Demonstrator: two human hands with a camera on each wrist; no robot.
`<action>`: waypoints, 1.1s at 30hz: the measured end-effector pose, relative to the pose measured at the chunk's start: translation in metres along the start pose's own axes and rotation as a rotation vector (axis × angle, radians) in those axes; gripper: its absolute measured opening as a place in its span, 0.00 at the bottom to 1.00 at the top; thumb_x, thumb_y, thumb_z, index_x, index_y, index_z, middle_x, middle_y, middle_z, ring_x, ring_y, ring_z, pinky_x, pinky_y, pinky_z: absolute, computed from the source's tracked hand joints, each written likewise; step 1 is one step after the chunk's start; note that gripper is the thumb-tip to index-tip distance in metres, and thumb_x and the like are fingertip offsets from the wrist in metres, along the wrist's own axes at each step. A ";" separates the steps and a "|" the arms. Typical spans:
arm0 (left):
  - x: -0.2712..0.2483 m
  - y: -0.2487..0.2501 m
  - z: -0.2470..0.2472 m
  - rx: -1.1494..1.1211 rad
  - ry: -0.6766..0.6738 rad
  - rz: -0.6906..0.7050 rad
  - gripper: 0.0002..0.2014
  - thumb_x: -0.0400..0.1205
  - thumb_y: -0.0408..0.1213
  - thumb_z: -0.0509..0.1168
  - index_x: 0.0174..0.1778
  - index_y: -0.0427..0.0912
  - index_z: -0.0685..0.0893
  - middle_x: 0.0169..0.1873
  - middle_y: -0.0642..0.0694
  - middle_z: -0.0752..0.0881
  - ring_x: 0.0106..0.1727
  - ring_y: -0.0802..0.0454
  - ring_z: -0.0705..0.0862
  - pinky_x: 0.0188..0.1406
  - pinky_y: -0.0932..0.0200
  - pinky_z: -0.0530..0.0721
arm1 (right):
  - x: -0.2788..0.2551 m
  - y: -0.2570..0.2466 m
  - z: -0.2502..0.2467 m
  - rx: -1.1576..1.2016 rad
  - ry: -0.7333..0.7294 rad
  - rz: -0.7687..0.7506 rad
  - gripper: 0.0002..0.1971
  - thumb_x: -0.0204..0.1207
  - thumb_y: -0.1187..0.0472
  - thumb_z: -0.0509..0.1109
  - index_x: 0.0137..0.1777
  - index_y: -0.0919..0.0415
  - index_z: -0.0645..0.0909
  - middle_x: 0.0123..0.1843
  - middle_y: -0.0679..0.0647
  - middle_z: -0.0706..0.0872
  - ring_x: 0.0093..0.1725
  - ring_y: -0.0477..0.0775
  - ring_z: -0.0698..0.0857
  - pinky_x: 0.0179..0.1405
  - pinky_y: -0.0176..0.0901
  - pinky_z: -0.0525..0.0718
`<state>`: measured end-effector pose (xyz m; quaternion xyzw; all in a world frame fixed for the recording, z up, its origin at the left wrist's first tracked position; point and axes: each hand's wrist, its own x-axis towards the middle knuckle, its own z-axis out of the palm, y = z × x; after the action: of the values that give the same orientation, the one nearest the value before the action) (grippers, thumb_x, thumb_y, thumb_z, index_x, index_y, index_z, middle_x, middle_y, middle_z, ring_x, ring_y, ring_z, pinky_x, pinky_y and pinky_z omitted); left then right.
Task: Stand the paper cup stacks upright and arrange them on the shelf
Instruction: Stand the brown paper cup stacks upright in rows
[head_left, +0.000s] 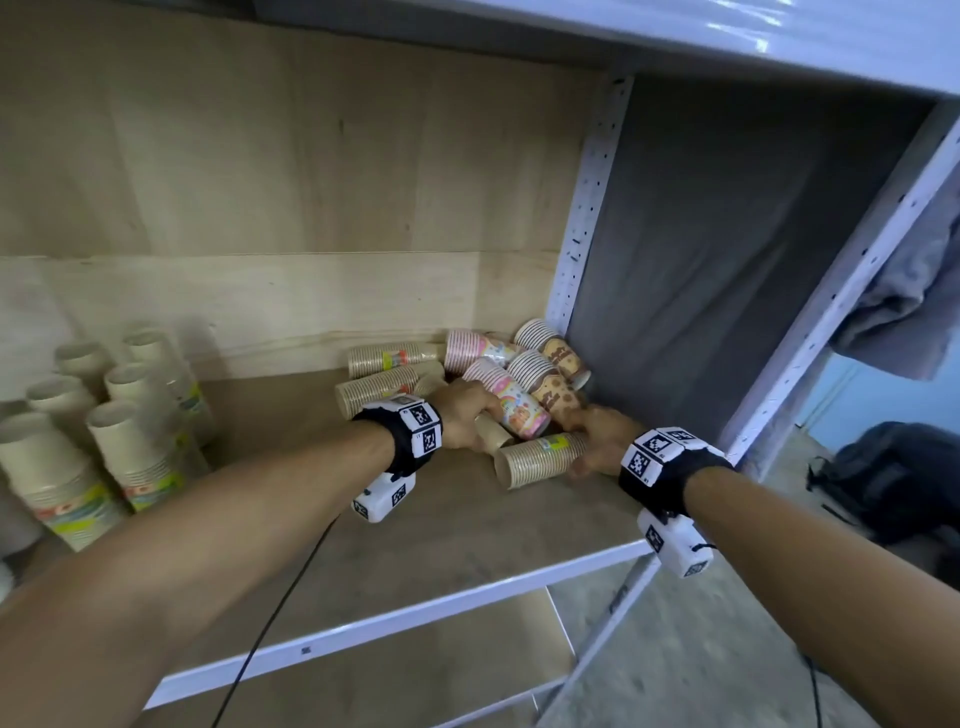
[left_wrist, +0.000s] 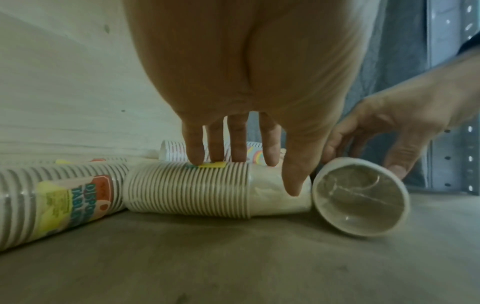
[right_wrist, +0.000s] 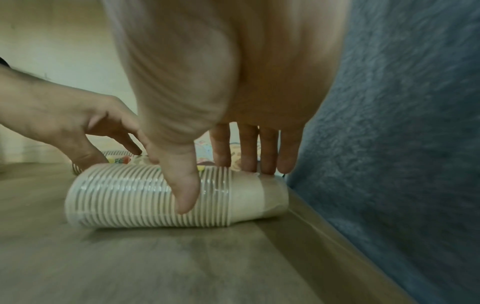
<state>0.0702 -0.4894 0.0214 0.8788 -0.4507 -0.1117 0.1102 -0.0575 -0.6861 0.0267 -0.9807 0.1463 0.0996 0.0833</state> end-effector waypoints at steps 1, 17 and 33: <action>0.001 0.000 0.001 0.029 -0.003 0.009 0.25 0.73 0.41 0.78 0.68 0.50 0.83 0.65 0.48 0.79 0.67 0.47 0.75 0.66 0.54 0.76 | 0.000 0.001 0.000 -0.013 0.002 -0.007 0.36 0.56 0.50 0.83 0.67 0.53 0.80 0.66 0.54 0.79 0.59 0.58 0.84 0.56 0.46 0.83; 0.001 -0.001 0.003 0.358 -0.016 0.124 0.22 0.71 0.46 0.74 0.63 0.59 0.84 0.59 0.50 0.77 0.64 0.46 0.72 0.63 0.48 0.74 | -0.007 0.001 0.007 -0.099 -0.010 -0.007 0.36 0.56 0.50 0.84 0.68 0.48 0.81 0.65 0.51 0.83 0.63 0.57 0.82 0.60 0.47 0.83; -0.027 -0.011 -0.037 0.098 0.136 0.055 0.20 0.73 0.48 0.75 0.60 0.51 0.81 0.56 0.51 0.84 0.56 0.49 0.81 0.53 0.53 0.81 | -0.023 -0.037 -0.047 -0.090 -0.084 -0.059 0.25 0.70 0.59 0.77 0.68 0.57 0.83 0.63 0.53 0.83 0.62 0.56 0.83 0.54 0.40 0.81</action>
<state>0.0741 -0.4580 0.0561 0.8760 -0.4710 -0.0263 0.1004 -0.0599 -0.6545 0.0823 -0.9822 0.1092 0.1448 0.0480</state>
